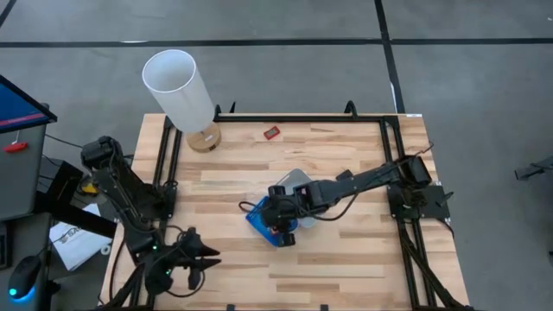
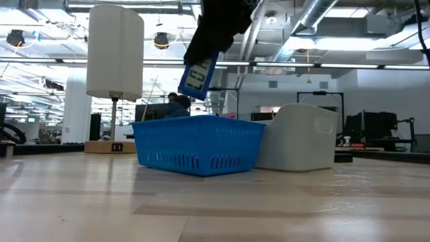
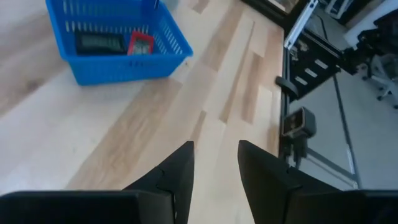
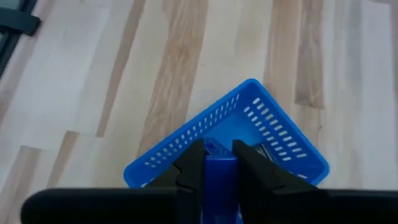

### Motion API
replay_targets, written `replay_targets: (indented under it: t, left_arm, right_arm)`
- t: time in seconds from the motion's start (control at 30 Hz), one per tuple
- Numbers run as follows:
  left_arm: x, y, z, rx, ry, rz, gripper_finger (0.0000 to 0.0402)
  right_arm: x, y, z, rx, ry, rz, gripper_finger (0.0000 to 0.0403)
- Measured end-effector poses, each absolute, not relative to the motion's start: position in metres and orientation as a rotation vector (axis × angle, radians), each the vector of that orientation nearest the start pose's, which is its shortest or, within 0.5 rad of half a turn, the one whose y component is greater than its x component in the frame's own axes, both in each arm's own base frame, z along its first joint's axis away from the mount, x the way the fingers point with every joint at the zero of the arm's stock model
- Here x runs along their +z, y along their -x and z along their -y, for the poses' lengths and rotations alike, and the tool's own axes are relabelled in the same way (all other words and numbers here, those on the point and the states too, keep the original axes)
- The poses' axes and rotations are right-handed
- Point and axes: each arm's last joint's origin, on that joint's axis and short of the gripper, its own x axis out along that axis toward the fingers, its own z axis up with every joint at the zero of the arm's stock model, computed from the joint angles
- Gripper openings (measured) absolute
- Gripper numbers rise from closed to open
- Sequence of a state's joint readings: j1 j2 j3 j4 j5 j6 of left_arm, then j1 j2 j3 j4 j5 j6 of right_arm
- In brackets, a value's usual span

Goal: Pick & Place Office items
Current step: Put the blue digital timer into the blue bin

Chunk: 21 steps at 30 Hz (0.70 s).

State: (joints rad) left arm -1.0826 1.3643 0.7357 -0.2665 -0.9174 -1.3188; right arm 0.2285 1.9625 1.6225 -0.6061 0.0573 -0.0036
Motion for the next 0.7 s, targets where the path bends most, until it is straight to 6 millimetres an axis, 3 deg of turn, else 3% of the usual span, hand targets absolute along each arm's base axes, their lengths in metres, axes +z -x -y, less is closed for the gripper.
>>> replay_targets:
  t: [0.17,0.7]
  left_arm:
    - [0.202,-0.149,0.209,0.183,0.524,-0.449,0.0120]
    - [0.203,-0.151,0.207,0.207,0.523,-0.414,0.0121]
  right_arm:
    - [0.231,-0.415,-0.085,0.186,0.099,-0.985,0.0069]
    - [0.231,-0.420,-0.064,0.196,0.061,-0.973,0.0071]
